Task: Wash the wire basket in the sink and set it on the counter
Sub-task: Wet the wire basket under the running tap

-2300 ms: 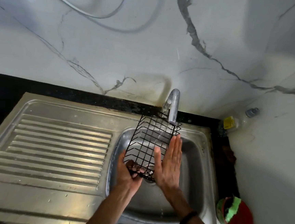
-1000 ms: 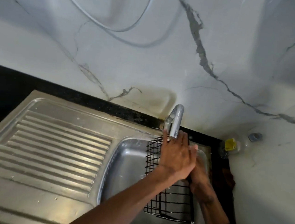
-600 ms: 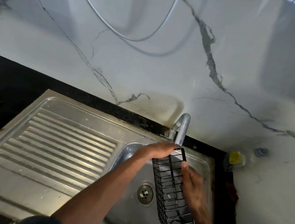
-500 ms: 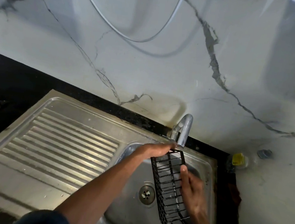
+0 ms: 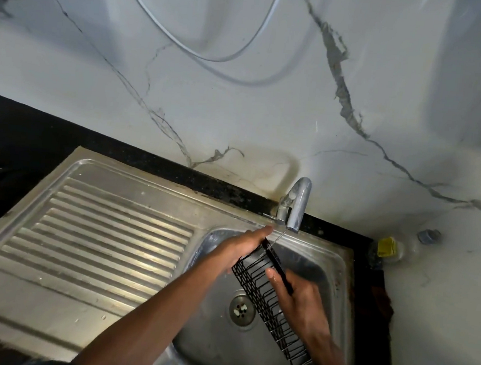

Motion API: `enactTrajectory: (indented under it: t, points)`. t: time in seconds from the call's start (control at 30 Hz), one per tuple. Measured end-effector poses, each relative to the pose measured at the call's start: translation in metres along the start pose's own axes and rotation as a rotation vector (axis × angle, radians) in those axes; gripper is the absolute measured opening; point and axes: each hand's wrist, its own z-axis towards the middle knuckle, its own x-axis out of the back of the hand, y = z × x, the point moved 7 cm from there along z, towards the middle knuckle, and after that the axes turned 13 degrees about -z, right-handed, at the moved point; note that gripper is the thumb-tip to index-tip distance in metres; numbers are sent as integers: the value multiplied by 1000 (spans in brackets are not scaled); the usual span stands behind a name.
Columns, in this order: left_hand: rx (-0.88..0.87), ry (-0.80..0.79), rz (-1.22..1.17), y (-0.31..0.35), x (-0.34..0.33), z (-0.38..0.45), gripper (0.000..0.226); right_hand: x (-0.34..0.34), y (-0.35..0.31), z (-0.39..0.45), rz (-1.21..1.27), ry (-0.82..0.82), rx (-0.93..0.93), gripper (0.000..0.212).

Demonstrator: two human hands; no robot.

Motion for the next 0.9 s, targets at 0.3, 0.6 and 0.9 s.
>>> enactTrajectory:
  t: [0.3, 0.6, 0.9]
  points:
    - [190, -53, -279, -42, 31, -4, 78, -18, -27, -2, -525, 44, 232, 62]
    - [-90, 36, -441, -82, 54, -12, 47, -21, 19, 4, 312, -34, -306, 54]
    - [-383, 184, -553, -97, 65, -21, 63, -18, -2, 78, 1647, -38, -868, 31]
